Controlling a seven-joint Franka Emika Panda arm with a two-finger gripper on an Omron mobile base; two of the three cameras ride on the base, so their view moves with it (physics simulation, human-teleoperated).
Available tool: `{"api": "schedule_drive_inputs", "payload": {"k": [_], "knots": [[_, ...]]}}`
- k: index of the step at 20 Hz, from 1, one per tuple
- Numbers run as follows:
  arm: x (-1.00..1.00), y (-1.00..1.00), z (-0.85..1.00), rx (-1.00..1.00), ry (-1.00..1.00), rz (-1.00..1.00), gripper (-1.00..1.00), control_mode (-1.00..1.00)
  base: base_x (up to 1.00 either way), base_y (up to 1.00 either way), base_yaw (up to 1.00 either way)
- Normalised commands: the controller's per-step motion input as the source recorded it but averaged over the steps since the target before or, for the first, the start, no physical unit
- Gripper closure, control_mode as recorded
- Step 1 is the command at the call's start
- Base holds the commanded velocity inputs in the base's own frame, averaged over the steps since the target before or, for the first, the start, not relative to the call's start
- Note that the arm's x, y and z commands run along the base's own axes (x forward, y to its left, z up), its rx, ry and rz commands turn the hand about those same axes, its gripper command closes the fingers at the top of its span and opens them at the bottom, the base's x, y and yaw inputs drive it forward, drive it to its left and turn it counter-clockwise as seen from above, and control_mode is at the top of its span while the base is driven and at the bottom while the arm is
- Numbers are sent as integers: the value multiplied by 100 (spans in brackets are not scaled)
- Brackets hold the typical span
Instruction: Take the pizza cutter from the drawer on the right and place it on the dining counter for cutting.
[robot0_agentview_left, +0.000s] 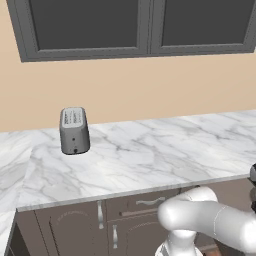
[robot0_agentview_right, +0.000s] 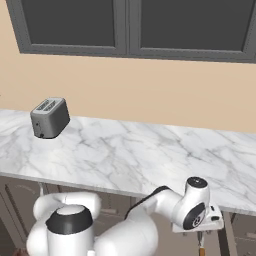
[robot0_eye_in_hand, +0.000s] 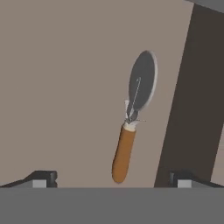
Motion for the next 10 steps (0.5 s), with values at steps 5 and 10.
{"api": "schedule_drive_inputs", "payload": {"k": [5,10], "knots": [[3,-36,-4,3,7,-7,-100,-100,0,0,0],[5,-33,-3,8,4,-7,-100,-100,0,0,0]]}}
